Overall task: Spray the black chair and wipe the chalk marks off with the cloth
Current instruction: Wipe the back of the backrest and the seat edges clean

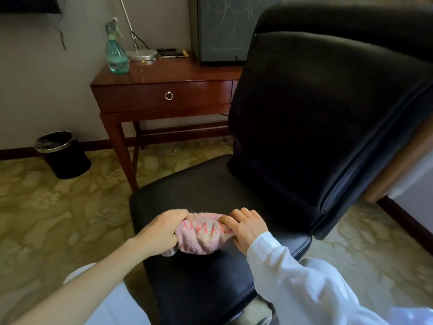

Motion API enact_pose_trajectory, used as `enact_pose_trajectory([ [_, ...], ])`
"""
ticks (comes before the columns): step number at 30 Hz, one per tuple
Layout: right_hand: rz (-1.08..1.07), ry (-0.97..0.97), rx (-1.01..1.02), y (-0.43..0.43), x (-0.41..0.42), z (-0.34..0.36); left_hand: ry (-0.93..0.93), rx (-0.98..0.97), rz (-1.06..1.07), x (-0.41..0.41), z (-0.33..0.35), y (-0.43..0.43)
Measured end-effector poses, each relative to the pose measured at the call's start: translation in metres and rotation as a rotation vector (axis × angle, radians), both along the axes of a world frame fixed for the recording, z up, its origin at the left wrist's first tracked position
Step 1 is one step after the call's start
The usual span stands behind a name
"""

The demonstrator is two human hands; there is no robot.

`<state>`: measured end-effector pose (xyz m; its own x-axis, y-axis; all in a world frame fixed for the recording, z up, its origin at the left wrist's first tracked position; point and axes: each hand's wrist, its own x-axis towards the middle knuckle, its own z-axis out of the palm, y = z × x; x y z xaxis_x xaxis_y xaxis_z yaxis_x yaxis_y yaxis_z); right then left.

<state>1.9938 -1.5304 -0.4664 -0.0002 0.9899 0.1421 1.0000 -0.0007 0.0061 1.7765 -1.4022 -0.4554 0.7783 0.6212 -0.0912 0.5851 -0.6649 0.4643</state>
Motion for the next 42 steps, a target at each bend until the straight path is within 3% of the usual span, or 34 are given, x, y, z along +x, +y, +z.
enact_pose_trajectory([
  [7,-0.082,0.126,-0.225,0.011,0.004,-0.071,0.135,-0.059,0.02,0.019,-0.077,-0.006],
  [11,-0.106,0.248,-0.276,0.016,0.006,-0.088,0.1,-0.06,0.01,0.018,-0.094,0.007],
  [15,-0.131,0.272,-0.393,0.027,0.014,-0.077,0.123,-0.203,-0.037,0.019,-0.086,0.024],
  [20,-0.153,0.277,-0.559,0.048,0.015,-0.023,0.17,-0.386,-0.078,0.016,-0.045,0.037],
  [30,-0.065,0.227,-0.623,0.099,-0.003,0.156,0.135,-0.335,-0.066,-0.002,0.117,0.09],
  [42,-0.094,0.096,-0.372,0.168,-0.042,0.286,0.029,-0.166,-0.115,-0.043,0.257,0.172],
])
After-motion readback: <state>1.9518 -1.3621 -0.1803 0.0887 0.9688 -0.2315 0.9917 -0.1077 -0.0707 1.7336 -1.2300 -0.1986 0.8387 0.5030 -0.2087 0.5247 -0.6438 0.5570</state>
